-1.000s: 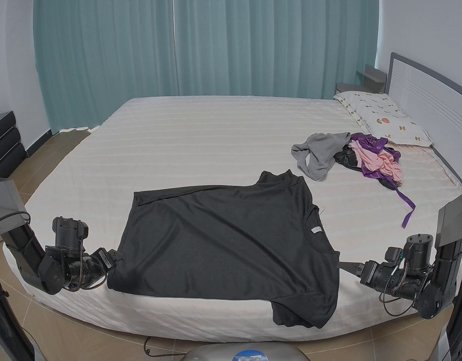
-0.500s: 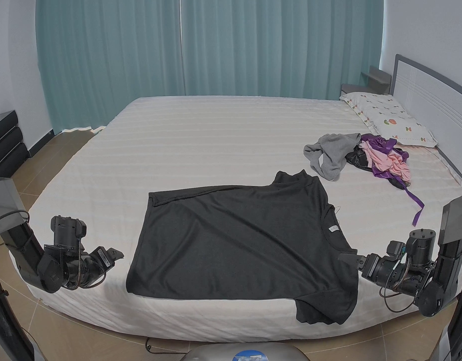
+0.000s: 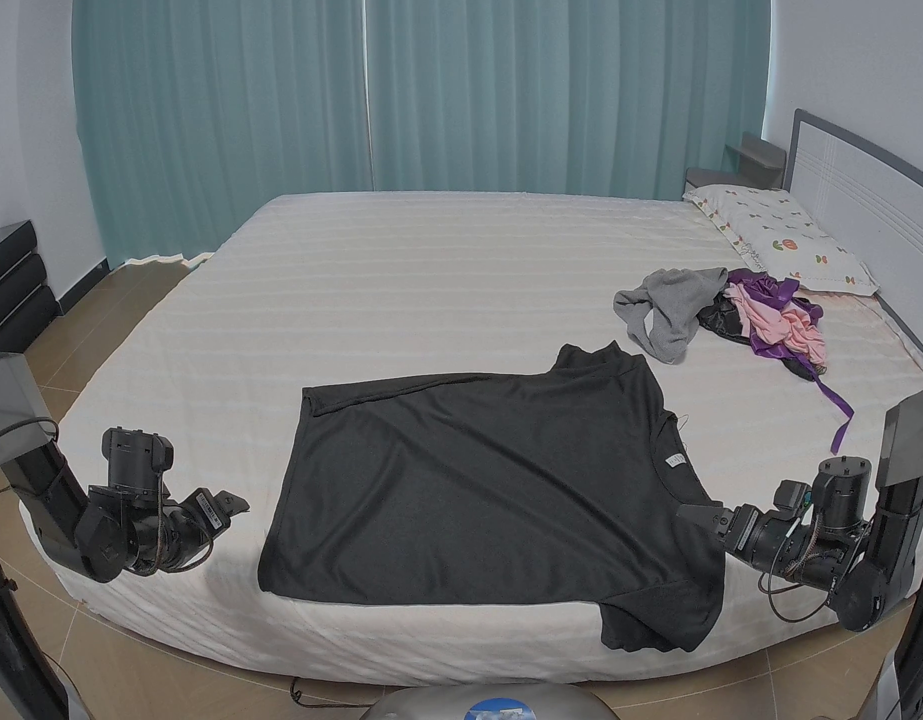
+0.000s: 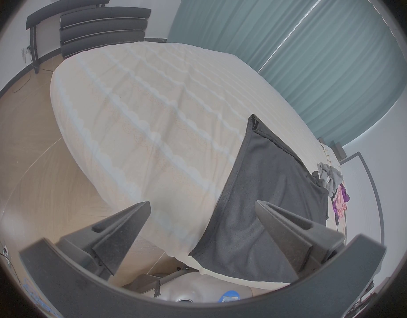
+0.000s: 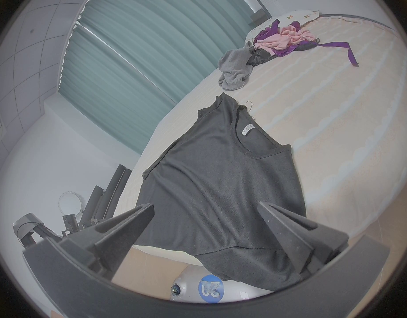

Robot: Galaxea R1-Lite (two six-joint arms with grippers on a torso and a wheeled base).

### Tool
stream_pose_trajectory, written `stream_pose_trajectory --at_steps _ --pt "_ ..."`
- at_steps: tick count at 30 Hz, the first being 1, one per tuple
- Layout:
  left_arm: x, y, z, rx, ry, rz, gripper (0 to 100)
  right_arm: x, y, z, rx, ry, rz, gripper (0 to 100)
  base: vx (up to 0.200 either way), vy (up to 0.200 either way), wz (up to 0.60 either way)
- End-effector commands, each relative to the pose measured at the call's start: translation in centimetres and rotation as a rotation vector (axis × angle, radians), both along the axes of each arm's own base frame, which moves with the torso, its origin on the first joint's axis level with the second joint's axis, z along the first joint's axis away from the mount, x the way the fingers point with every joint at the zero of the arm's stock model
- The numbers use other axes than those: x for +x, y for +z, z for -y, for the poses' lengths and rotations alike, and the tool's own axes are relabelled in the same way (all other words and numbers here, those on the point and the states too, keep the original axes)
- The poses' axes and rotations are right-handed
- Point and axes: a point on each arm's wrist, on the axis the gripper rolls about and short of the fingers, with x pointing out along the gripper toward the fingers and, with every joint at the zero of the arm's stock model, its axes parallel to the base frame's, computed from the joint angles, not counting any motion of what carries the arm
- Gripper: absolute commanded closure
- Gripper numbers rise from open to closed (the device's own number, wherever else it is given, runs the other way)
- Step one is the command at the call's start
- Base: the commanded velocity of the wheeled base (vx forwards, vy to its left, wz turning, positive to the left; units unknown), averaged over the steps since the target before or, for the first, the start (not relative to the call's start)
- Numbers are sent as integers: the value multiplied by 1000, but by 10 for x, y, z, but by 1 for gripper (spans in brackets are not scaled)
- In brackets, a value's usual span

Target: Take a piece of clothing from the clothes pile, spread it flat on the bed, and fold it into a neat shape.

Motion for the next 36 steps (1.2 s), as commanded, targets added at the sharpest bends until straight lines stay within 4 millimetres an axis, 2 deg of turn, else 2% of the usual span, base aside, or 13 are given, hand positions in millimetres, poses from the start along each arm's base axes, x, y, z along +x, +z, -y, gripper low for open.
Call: stream_pose_trajectory --at_steps 1,8,11,26,36 --pt "0 -1 0 -1 -1 -1 0 1 1 0 2 0 12 0 0 0 0" --pt "0 0 0 -12 -4 2 0 1 0 0 2 1 8 0 0 0 0" --pt "-2 -1 0 -9 -6 -3 0 0 0 0 2 1 7 0 0 200 0" --pt "-1 0 2 -19 -4 0 0 1 0 0 3 4 8 0 0 0 0" --pt "0 0 3 -35 8 2 0 1 0 0 3 2 8 0 200 0 0"
